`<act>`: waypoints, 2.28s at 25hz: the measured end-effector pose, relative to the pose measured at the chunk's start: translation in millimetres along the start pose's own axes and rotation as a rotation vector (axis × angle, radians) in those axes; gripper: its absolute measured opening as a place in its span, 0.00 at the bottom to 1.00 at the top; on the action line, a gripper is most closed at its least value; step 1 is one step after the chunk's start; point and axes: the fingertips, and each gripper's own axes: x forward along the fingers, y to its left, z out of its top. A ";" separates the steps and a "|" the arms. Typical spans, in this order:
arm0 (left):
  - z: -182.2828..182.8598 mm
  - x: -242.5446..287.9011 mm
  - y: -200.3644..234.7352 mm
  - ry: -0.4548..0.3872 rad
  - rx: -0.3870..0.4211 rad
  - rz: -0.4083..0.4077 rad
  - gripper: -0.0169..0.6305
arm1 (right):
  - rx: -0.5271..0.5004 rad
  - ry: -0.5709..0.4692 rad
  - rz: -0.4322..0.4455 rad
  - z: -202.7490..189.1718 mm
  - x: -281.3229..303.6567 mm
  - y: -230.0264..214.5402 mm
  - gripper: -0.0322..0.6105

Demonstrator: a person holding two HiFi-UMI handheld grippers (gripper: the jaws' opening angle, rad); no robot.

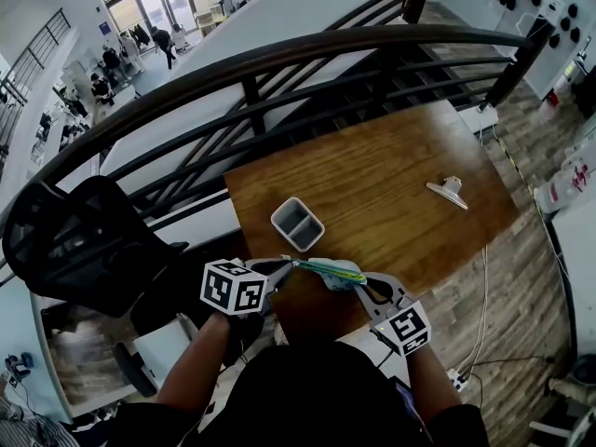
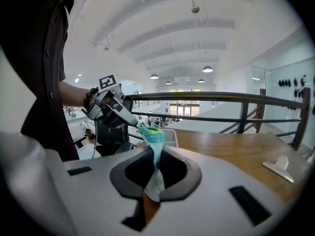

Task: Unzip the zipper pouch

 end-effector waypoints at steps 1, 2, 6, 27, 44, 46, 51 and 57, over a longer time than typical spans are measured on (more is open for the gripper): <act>-0.1 -0.6 1.9 -0.001 -0.001 0.009 0.05 | 0.002 0.001 -0.001 -0.5 -0.3 -0.3 0.05; -0.4 -1.3 3.8 -0.002 -0.002 0.015 0.05 | 0.005 0.002 -0.002 -1.0 -0.8 -0.8 0.05; -0.2 -2.9 8.1 -0.007 -0.016 0.020 0.05 | 0.002 0.007 -0.002 -1.9 -0.6 -1.4 0.05; 5.1 -4.4 -2.9 -0.067 -0.003 -0.029 0.12 | 0.005 0.055 -0.143 -18.0 3.6 -34.0 0.06; -0.3 -6.9 -3.2 -0.082 -0.041 -0.037 0.12 | 0.033 0.086 -0.308 -22.7 -15.4 -67.8 0.43; 0.6 -7.1 -5.0 -0.084 -0.040 -0.040 0.12 | 0.012 0.065 -0.319 -14.7 -19.2 -68.7 0.43; 2.0 -9.4 -9.3 -0.093 -0.035 -0.049 0.12 | 0.021 0.046 -0.310 -6.9 -21.7 -65.2 0.40; 8.4 -17.6 -13.4 -0.158 -0.010 -0.061 0.12 | 0.025 0.029 -0.310 -3.3 -28.6 -55.3 0.34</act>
